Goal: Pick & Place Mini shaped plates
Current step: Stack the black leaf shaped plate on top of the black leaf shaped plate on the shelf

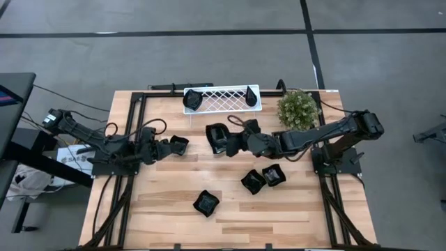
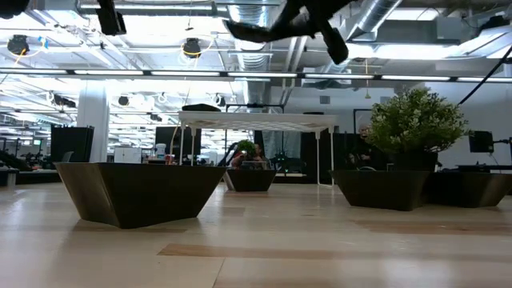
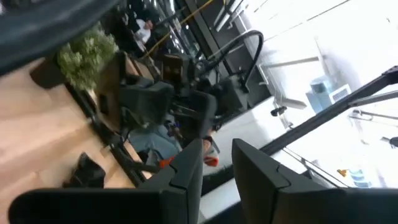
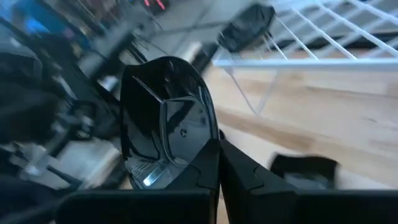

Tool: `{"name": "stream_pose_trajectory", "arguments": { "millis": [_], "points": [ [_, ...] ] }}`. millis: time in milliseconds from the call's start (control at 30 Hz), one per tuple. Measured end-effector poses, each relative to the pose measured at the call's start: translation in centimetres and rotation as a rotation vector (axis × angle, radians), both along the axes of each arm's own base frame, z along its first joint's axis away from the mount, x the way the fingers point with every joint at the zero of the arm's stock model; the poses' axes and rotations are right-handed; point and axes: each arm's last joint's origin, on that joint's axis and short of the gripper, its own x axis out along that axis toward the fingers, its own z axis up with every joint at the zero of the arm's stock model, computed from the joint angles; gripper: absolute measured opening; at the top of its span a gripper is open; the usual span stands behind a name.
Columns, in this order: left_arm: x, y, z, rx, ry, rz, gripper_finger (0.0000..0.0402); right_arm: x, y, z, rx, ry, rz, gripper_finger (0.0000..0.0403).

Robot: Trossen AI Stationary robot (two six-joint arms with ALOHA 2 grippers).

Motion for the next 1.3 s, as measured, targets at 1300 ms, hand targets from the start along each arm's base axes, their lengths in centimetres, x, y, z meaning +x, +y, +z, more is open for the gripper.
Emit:
{"name": "stream_pose_trajectory", "arguments": {
  "millis": [1300],
  "points": [
    [3.2, 1.9, -3.1, 0.14, 0.153, 0.191, 0.0145, 3.0, 1.4, -1.6, 0.034, -0.168, -0.02, 0.0]
  ]
}}
